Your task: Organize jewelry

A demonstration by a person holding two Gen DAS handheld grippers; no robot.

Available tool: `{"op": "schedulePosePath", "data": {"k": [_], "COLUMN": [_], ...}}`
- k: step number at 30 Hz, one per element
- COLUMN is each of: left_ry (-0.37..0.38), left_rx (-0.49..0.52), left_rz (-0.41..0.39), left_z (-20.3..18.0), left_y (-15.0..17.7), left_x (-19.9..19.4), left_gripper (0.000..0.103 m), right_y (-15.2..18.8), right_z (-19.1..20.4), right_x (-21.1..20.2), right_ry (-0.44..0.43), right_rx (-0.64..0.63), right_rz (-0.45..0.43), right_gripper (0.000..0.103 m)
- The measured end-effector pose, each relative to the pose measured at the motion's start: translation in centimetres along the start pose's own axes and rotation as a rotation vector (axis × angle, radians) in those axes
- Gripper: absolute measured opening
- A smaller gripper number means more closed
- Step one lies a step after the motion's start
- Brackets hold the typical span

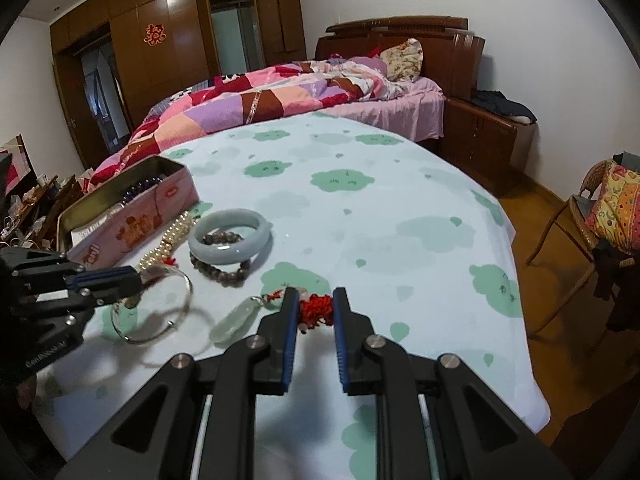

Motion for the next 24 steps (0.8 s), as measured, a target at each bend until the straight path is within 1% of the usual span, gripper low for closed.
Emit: {"op": "schedulePosePath", "data": {"k": [6, 14, 24], "left_ry": [-0.026, -0.04, -0.082], "left_rx": [-0.038, -0.068, -0.132], "left_rz": [-0.053, -0.091, -0.125], "left_z": [1.9, 3.6, 7.7], "left_y": [-1.1, -2.2, -3.3], "left_x": [-1.5, -2.6, -3.8], "left_gripper": [0.002, 0.002, 0.002], "right_y": [-1.1, -3.0, -6.8], "right_z": [1.3, 3.0, 6.2], "right_x": [-0.8, -2.0, -2.8], "right_ry": [-0.013, -0.036, -0.091], "right_rx": [-0.026, -0.051, -0.109], "right_rz": [-0.03, -0.075, -0.131], "right_gripper": [0.019, 0.019, 0.019]}}
Point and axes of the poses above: each gripper's, at about its wrist camera, not at the fingertips, and x roughly the way its jaws point, z to its left, y to its underside, the point moved 10 cm from there along x, roughly the way its jaws point, and after that the axes turned 14 degrees about -y, right-handed, at the moved point
